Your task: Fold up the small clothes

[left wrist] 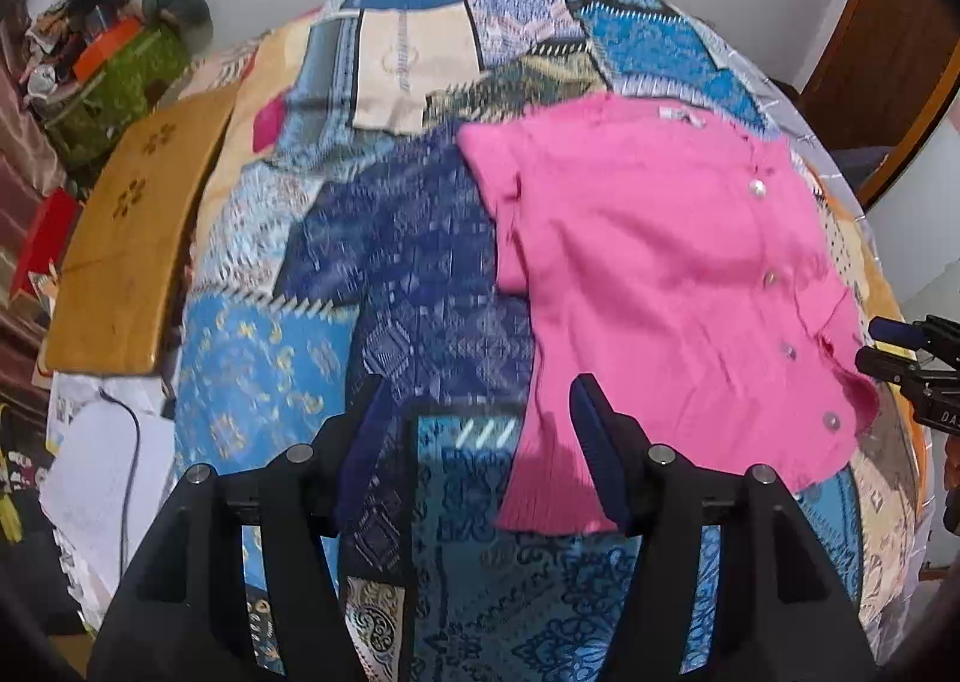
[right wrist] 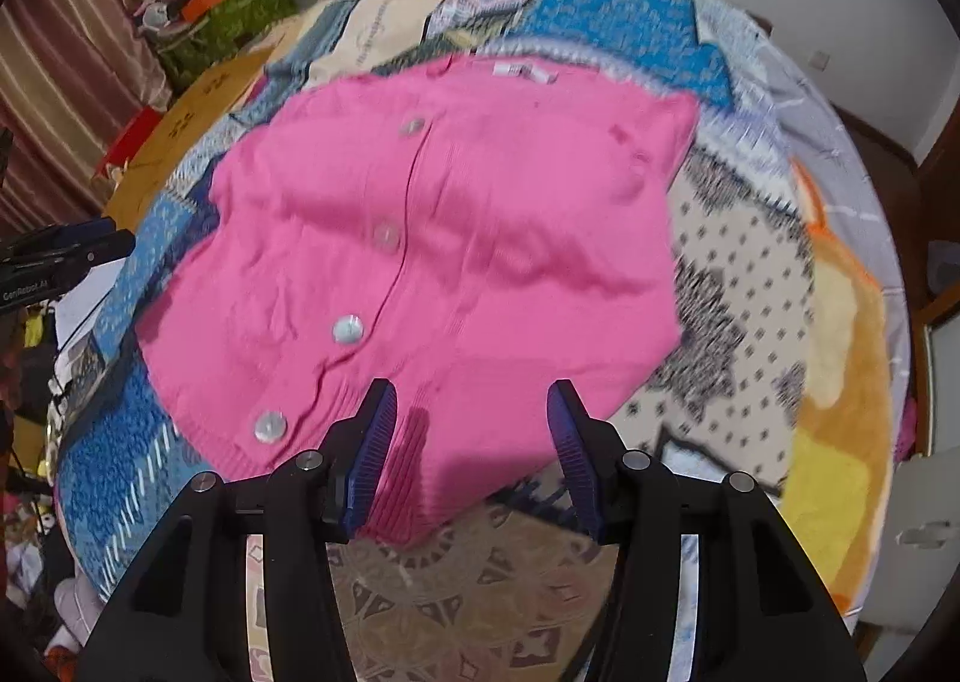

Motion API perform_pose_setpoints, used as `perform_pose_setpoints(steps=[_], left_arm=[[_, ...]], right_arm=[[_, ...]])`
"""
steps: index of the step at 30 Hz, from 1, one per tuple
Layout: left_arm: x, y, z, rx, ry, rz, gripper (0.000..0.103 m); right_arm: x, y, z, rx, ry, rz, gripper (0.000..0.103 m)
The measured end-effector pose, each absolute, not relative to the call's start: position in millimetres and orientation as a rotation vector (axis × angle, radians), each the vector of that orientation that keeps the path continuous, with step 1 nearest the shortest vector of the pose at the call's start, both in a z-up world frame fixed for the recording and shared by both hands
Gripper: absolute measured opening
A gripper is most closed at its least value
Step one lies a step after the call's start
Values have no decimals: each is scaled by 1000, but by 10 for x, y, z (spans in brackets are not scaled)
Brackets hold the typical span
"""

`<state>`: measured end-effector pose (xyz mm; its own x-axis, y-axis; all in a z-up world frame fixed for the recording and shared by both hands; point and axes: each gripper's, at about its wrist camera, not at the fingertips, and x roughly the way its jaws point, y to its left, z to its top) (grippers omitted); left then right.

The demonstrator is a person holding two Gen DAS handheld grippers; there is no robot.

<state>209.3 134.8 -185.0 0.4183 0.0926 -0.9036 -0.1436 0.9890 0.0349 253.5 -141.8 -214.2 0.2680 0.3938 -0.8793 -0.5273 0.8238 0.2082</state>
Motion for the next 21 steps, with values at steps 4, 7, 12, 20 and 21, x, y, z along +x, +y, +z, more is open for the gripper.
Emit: perform_pose_setpoints(steps=[4, 7, 12, 20, 21], left_arm=[[2042, 1358, -1951, -68, 1153, 141, 61], [2007, 1355, -2008, -69, 1165, 132, 61], [1957, 1362, -2106, -59, 1187, 132, 61], [1914, 1411, -2186, -98, 1210, 132, 61], [1909, 1414, -2178, -108, 1208, 129, 61]], right_arm=[[2545, -1373, -2275, -115, 1172, 624, 48], [2583, -1335, -2306, -100, 1166, 618, 48], [2594, -1251, -2347, -135, 1140, 618, 46], [2545, -1334, -2326, -153, 1091, 614, 10], [2542, -1366, -2311, -138, 1087, 612, 10]])
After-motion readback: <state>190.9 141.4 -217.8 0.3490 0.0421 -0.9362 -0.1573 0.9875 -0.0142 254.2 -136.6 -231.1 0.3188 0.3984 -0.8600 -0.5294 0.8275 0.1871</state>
